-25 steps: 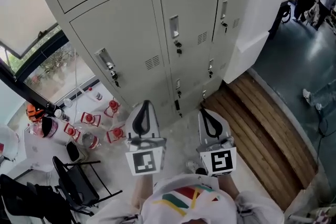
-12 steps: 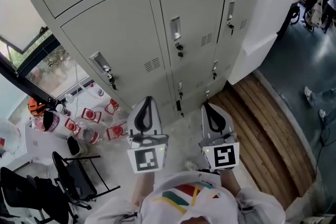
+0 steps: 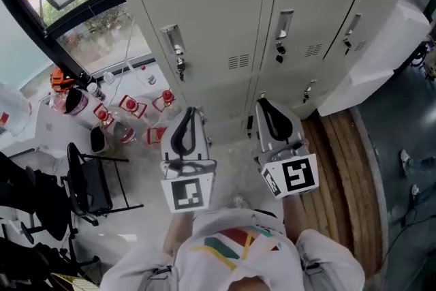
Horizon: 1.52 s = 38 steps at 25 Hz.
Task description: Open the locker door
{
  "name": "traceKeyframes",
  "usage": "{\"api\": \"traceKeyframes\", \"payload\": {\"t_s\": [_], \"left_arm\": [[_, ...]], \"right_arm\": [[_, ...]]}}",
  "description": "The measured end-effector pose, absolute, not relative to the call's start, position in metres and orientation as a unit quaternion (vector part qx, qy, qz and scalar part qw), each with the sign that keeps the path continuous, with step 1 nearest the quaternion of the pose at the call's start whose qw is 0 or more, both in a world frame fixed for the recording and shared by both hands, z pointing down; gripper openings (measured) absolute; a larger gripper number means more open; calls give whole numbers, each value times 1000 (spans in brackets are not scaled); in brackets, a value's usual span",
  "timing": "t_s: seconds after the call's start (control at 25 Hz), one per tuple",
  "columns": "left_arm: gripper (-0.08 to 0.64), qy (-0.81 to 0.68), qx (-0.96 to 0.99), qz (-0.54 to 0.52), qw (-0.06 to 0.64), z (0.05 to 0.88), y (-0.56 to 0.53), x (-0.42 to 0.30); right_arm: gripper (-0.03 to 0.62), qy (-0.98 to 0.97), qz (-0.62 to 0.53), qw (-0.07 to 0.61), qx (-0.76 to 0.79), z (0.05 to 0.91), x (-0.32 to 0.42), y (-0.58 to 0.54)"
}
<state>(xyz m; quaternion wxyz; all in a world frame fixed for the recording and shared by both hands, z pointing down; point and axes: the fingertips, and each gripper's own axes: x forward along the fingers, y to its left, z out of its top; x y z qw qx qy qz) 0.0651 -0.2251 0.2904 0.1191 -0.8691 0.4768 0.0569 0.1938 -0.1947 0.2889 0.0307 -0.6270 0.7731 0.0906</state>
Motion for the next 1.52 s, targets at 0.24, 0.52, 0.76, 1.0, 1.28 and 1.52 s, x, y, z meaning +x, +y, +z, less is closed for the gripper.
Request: {"api": "traceKeyframes", "payload": {"t_s": [0.24, 0.52, 0.76, 1.0, 1.28, 1.52], "left_arm": [[17, 509, -851, 50, 122, 293, -222, 30], [18, 538, -834, 27, 121, 306, -216, -4], [18, 556, -822, 23, 119, 309, -215, -23], [18, 556, -820, 3, 137, 310, -210, -28], [21, 571, -811, 9, 130, 308, -205, -47], [61, 580, -805, 5, 122, 314, -202, -63]], "right_arm": [[120, 828, 121, 27, -546, 265, 141, -238], [213, 862, 123, 13, -491, 251, 90, -293], [225, 874, 107, -11, -475, 251, 62, -339], [225, 876, 88, -46, -473, 266, 42, -371], [225, 866, 57, -63, -492, 283, 37, -392], [225, 858, 48, -73, -506, 297, 32, -401]]}}
